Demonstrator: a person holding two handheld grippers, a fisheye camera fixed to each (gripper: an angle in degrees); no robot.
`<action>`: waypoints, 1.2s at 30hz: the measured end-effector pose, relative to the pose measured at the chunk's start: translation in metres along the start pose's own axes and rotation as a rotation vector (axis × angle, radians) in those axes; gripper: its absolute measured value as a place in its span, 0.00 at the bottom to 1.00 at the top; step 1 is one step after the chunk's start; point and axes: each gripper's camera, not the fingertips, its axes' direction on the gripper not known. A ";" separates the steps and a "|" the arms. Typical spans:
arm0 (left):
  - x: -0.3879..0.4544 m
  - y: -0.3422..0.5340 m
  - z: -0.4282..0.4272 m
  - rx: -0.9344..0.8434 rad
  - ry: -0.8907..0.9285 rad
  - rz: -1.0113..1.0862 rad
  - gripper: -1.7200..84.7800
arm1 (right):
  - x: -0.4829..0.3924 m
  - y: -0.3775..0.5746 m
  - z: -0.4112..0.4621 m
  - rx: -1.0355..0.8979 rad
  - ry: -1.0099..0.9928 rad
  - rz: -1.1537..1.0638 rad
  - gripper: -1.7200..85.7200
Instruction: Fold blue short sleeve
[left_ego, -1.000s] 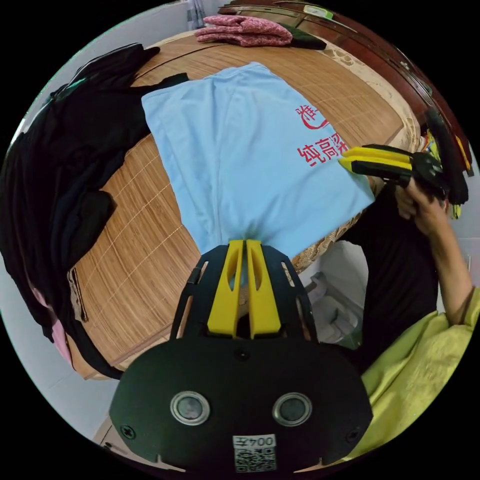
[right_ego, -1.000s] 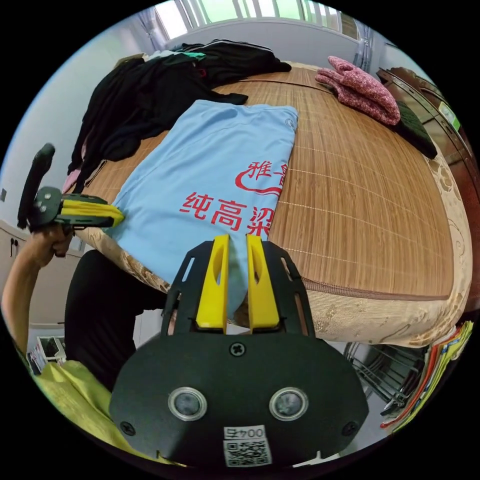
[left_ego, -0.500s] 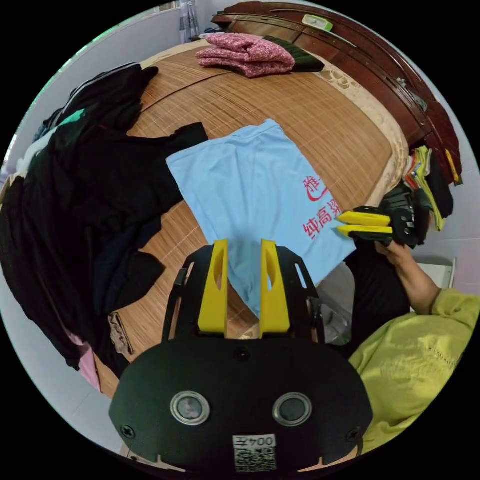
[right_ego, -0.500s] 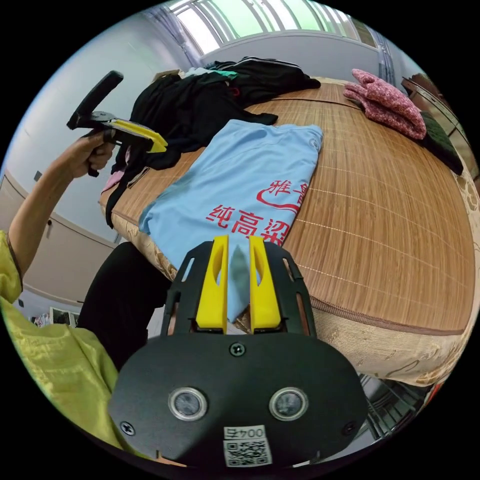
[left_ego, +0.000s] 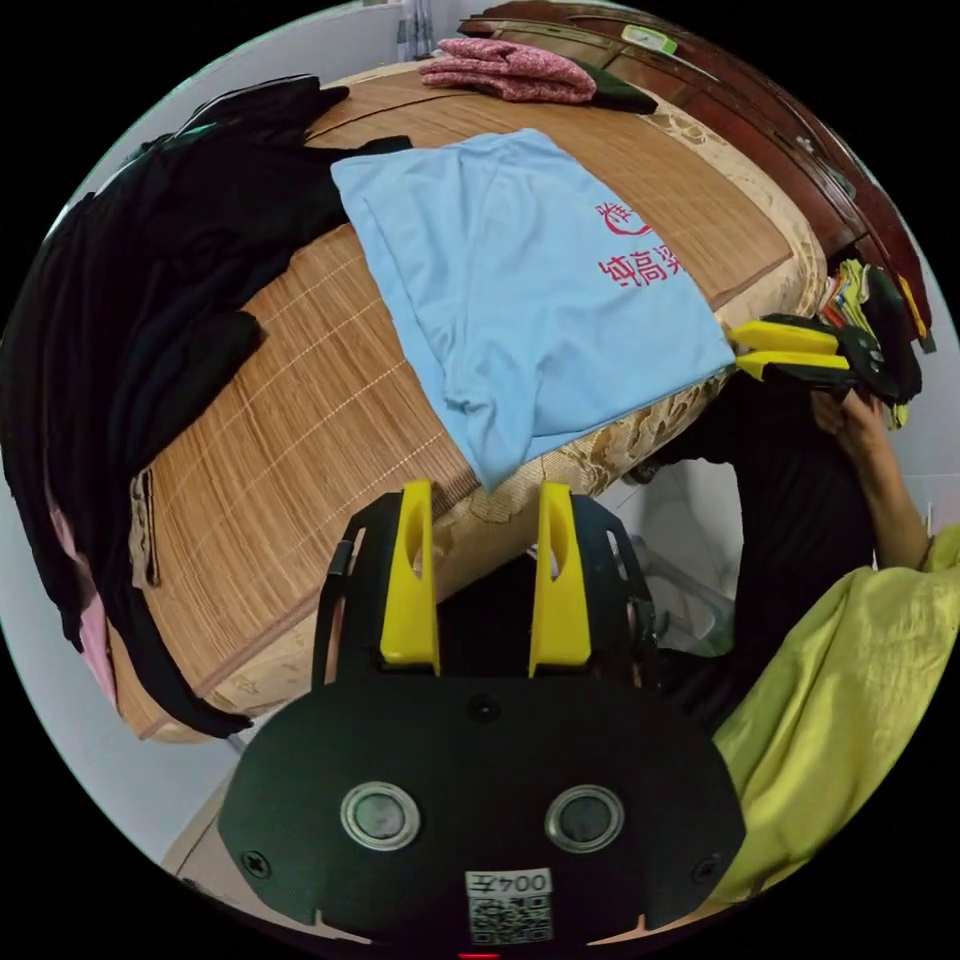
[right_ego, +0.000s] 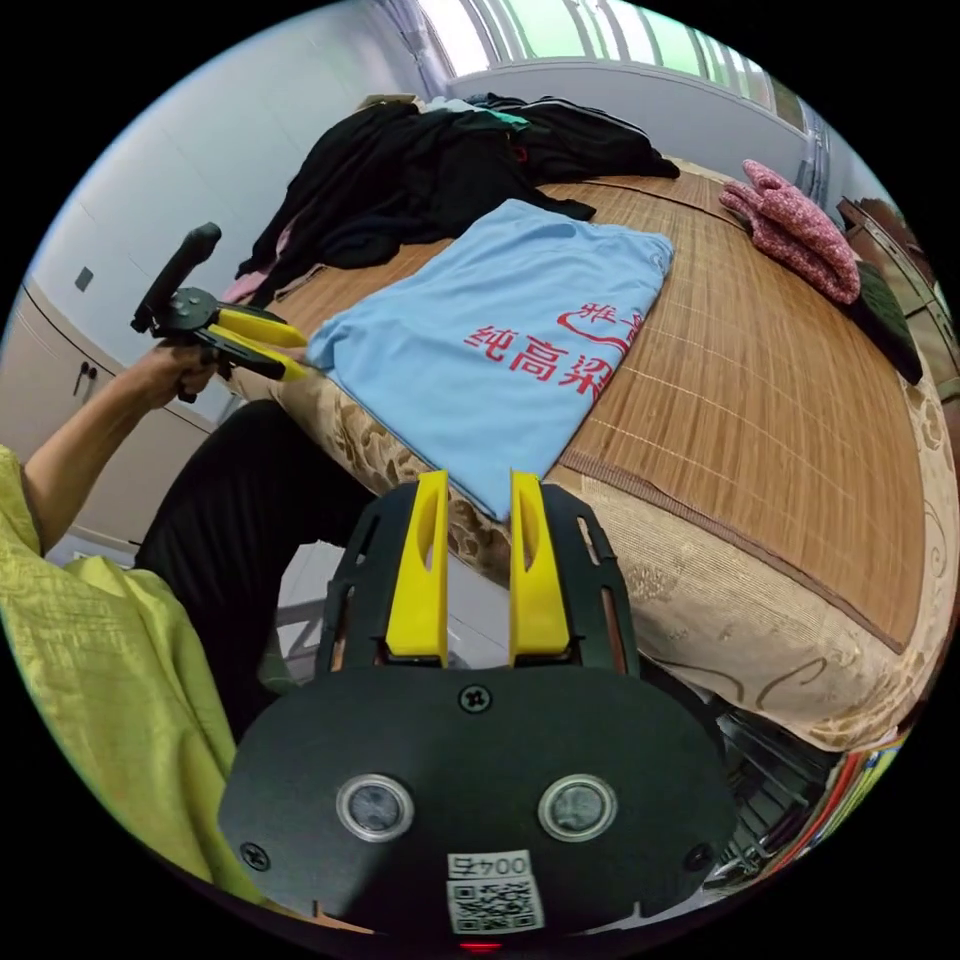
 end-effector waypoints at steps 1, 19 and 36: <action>-0.002 0.001 0.002 0.005 0.011 -0.005 0.18 | -0.005 0.003 0.002 -0.015 0.004 0.000 0.13; -0.026 -0.003 0.039 0.064 0.023 0.057 0.13 | -0.032 0.006 0.016 -0.089 0.070 0.141 0.11; -0.067 -0.024 0.061 -0.032 0.084 0.191 0.05 | -0.018 -0.004 0.016 -0.194 0.102 0.094 0.02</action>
